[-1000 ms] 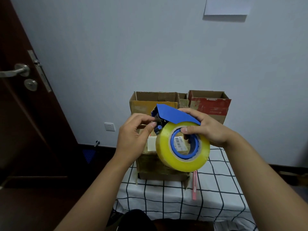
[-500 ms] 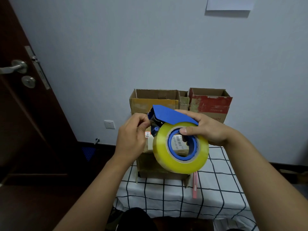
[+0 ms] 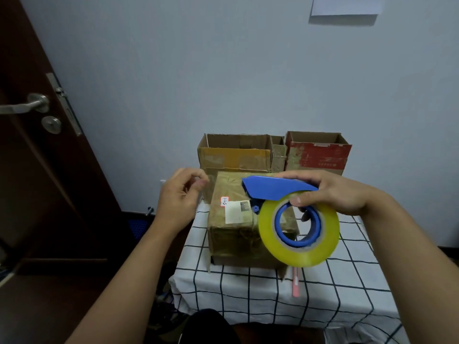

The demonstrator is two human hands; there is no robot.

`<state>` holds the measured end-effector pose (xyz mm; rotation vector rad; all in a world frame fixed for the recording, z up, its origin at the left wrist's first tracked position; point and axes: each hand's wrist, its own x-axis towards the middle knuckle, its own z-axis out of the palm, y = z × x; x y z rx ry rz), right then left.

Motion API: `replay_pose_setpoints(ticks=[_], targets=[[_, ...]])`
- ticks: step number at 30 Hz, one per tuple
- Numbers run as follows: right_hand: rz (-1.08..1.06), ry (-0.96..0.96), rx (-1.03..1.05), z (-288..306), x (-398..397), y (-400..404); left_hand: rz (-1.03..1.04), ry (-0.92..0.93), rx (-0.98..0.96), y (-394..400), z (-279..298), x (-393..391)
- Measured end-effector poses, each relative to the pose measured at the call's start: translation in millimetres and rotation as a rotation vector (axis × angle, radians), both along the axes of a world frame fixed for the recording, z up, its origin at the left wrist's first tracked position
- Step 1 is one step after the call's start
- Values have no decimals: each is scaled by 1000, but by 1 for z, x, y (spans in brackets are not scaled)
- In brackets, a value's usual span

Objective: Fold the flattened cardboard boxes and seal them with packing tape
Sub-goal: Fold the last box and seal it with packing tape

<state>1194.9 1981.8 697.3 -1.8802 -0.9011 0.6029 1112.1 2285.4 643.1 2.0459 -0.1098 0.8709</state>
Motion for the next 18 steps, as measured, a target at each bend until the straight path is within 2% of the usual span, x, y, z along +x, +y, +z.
replay_pose_setpoints(ticks=[3,7,11,16,18], targets=[[-27,-49,18,2,-1,-3,-140,193,-204,0,4,-10],[-40,-175,-32,4,-2,0,-270,310,-363,8,10,-14],[-38,-268,-100,7,-3,3,-323,425,-454,16,11,-15],[-21,-324,-122,12,-7,9,-520,546,-532,30,11,-21],[-15,-340,-119,14,-9,12,-440,537,-500,24,11,-21]])
